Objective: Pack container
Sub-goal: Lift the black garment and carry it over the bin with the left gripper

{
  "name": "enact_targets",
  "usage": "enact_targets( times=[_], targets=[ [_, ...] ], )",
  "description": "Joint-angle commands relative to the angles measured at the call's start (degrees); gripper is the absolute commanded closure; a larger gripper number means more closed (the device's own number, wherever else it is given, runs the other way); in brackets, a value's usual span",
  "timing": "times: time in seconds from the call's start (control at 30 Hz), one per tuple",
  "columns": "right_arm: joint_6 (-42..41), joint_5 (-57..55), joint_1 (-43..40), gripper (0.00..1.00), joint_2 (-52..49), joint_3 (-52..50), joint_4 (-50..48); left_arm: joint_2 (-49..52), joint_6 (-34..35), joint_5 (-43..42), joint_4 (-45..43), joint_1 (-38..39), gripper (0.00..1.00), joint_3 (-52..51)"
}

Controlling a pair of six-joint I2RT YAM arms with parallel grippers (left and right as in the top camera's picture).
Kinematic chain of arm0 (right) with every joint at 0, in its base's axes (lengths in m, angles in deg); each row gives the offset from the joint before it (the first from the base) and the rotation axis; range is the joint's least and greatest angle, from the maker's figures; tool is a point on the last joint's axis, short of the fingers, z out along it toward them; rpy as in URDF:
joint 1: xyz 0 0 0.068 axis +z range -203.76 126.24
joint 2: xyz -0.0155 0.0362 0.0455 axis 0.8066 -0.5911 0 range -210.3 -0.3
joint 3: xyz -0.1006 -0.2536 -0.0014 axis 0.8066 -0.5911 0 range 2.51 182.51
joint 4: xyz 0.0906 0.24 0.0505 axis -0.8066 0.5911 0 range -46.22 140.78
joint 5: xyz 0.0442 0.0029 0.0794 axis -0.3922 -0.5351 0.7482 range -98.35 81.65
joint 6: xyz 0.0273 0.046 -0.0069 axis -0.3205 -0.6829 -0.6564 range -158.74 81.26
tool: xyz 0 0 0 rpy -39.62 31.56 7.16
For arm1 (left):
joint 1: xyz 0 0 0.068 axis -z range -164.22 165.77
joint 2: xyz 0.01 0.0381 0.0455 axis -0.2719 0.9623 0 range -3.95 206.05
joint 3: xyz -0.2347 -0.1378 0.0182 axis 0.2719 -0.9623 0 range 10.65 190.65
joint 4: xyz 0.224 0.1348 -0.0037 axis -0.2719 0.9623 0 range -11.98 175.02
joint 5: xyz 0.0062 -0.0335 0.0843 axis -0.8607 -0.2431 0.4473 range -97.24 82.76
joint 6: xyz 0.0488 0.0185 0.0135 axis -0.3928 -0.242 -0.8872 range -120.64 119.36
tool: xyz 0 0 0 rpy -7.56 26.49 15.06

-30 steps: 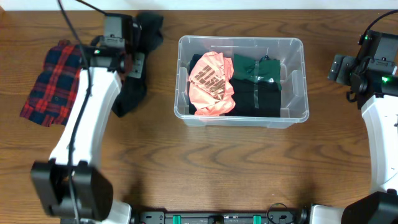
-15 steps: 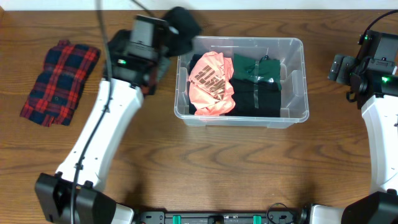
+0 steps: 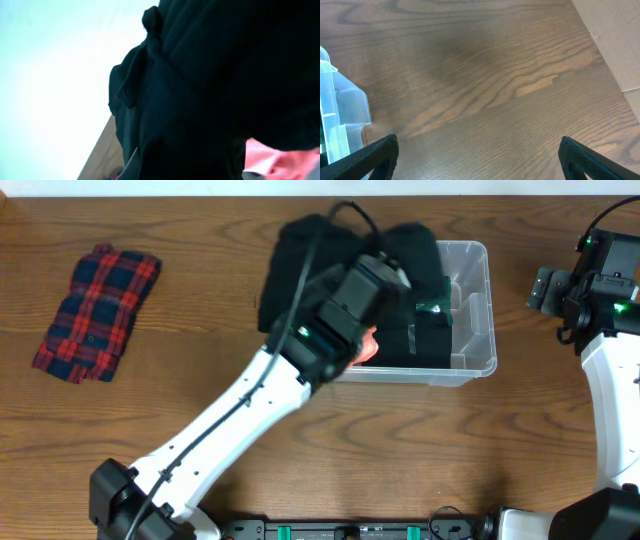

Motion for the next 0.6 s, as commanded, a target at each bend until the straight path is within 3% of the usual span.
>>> enact_targets(
  times=[0.0,0.23,0.57],
  targets=[
    [0.07,-0.2,-0.42,0.01,0.24,0.15,0.24,-2.82,1.86,3.91,-1.4,2.1,0.94,2.03],
    [0.07,-0.2,-0.42,0.01,0.24,0.15,0.44,-2.05,6.43,3.23,-1.38,2.73,0.94,2.03],
    [0.07,-0.2,-0.42,0.01,0.24,0.15,0.44,1.7,4.76,-3.21,-1.64,2.73,0.94,2.01]
  ],
)
